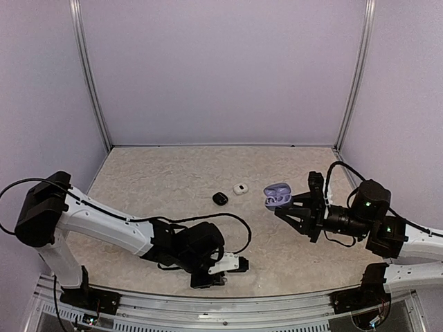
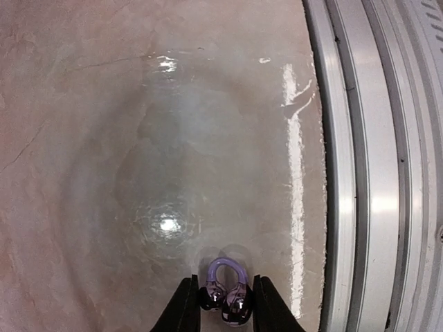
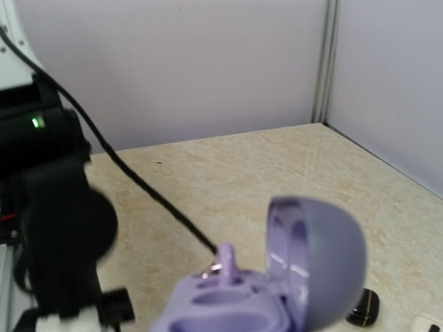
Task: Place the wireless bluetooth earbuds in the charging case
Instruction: Pick up the right earbud from the center of the board, then insert the right earbud into the right side groove of the charging case.
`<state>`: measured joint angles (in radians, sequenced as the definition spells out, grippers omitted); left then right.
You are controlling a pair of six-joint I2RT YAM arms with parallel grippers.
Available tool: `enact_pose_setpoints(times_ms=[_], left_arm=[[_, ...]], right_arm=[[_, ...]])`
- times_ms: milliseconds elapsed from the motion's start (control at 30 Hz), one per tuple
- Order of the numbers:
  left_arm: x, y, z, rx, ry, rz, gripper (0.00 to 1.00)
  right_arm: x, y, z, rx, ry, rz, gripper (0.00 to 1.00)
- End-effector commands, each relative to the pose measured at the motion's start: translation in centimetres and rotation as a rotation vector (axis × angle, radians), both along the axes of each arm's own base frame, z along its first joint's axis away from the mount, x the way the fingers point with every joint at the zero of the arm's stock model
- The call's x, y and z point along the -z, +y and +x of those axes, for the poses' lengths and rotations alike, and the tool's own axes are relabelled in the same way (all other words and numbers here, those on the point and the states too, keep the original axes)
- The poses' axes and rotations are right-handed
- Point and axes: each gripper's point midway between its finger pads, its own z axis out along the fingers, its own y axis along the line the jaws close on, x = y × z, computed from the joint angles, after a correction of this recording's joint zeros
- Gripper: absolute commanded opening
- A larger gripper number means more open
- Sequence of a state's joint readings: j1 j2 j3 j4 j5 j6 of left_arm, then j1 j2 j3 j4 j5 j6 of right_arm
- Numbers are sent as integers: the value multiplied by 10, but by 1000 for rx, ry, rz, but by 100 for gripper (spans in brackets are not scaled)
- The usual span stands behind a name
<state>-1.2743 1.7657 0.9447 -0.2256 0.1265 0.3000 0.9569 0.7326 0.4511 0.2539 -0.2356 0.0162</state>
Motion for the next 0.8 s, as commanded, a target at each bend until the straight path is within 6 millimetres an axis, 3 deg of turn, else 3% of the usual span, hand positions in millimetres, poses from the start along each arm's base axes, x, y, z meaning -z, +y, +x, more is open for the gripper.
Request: enact_pose_setpoints(times_ms=[0, 233, 433, 600, 767], left_arm=[[-57, -14, 27, -132, -35, -237, 26], [-126, -13, 62, -313, -55, -495, 27], [-211, -17, 86, -480, -56, -761, 28], [-269, -17, 93, -563, -31, -921, 28], [-306, -24, 98, -639, -9, -1027, 27]], right_arm=[[-11, -4, 13, 68, -29, 30, 0], [-14, -5, 33, 166, -82, 33, 0], [-20, 0, 45, 211, -144, 70, 0], [-25, -3, 56, 279, -209, 101, 0], [-29, -3, 63, 331, -271, 126, 0]])
